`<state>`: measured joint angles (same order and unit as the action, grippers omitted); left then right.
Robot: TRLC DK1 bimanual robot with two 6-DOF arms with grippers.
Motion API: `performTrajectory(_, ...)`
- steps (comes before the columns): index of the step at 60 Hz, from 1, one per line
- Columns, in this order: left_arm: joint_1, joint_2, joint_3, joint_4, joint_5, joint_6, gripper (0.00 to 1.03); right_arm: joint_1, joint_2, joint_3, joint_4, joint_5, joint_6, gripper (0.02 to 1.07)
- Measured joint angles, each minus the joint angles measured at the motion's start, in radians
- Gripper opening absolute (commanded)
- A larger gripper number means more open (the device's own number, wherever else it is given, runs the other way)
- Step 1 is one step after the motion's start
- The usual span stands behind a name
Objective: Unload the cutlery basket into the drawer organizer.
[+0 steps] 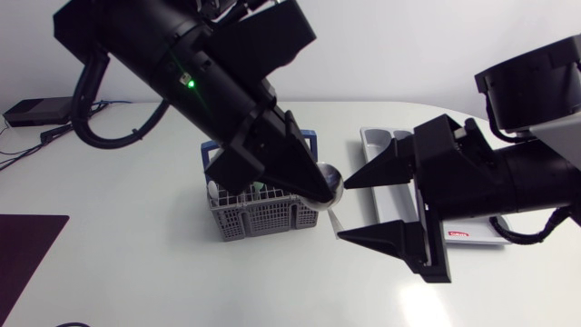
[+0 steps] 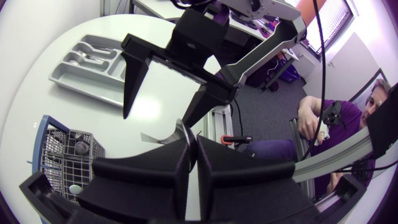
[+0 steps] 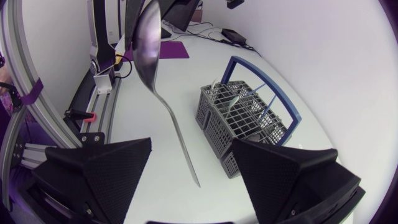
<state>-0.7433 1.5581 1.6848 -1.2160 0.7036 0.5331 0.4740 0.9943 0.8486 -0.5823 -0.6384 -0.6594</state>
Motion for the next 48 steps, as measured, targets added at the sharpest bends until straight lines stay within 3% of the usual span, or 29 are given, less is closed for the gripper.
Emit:
performTrajectory(16,-0.002,0.022,0.044,-0.019,0.018,0.012,0.04,0.024,0.006,-0.043,-0.001,-0.016,-0.034,0.32)
performTrajectory(48,0.003,0.027,0.044,-0.047,0.029,0.018,0.06,0.029,0.050,-0.050,0.018,-0.016,-0.044,0.22)
